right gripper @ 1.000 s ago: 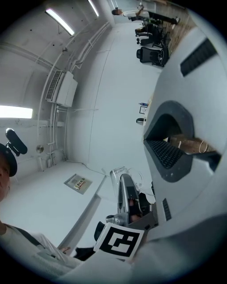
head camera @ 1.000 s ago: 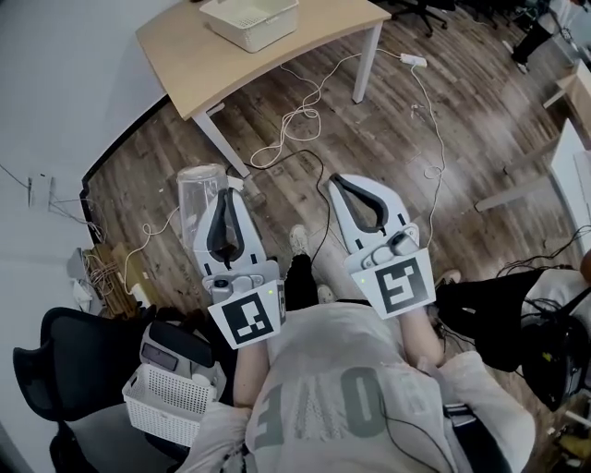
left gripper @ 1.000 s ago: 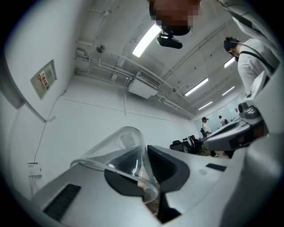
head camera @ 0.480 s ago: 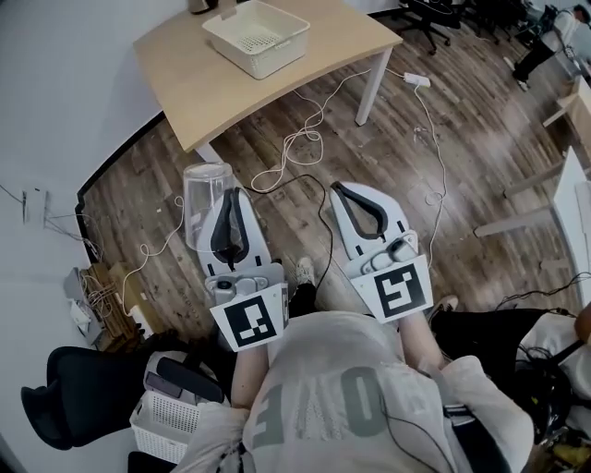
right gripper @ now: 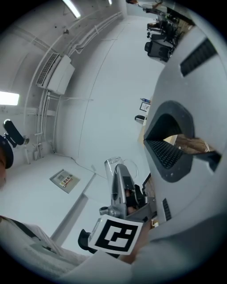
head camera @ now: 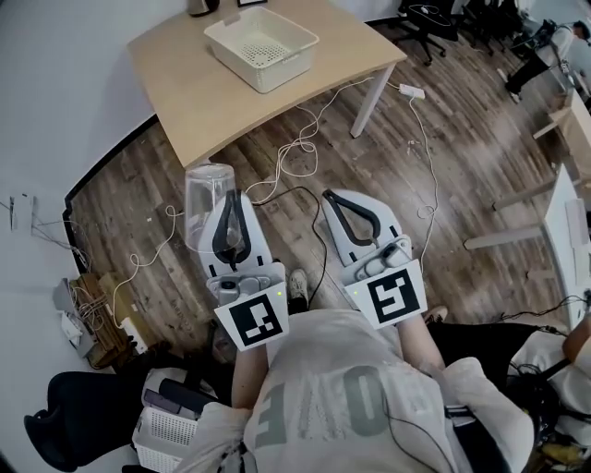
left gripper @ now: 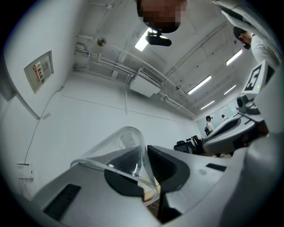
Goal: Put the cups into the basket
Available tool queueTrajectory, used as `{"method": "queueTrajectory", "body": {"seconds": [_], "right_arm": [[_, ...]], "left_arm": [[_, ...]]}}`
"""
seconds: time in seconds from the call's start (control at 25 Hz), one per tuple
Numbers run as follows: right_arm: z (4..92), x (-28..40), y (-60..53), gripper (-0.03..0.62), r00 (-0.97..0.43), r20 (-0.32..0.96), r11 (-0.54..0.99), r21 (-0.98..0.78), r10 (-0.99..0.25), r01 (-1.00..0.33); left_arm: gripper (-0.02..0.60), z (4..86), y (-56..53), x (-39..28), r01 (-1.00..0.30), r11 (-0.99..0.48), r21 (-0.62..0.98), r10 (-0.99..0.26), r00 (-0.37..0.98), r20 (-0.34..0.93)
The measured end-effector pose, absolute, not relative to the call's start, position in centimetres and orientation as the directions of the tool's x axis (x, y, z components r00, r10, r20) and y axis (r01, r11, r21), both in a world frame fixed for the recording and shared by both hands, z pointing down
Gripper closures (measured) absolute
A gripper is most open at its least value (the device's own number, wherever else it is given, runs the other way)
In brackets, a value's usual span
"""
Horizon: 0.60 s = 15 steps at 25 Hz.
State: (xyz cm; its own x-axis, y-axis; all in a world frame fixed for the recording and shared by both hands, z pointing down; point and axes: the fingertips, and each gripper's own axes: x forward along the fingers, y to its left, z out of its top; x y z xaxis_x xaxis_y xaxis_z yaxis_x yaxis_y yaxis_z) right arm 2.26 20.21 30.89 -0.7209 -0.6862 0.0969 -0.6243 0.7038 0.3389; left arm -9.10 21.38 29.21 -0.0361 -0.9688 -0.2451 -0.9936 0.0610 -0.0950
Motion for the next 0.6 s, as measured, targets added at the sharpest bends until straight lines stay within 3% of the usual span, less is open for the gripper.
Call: {"method": "queueTrajectory", "body": {"seconds": [0.6], "right_arm": [[31.7,-0.8,12.8,0.595,-0.708,0.093,0.701,0.283,-0.700,-0.655]], "left_arm": [[0.543,29.1,13.9,-11.3,-0.991,0.024,-0.131,-0.968,0.010,-0.249]]}}
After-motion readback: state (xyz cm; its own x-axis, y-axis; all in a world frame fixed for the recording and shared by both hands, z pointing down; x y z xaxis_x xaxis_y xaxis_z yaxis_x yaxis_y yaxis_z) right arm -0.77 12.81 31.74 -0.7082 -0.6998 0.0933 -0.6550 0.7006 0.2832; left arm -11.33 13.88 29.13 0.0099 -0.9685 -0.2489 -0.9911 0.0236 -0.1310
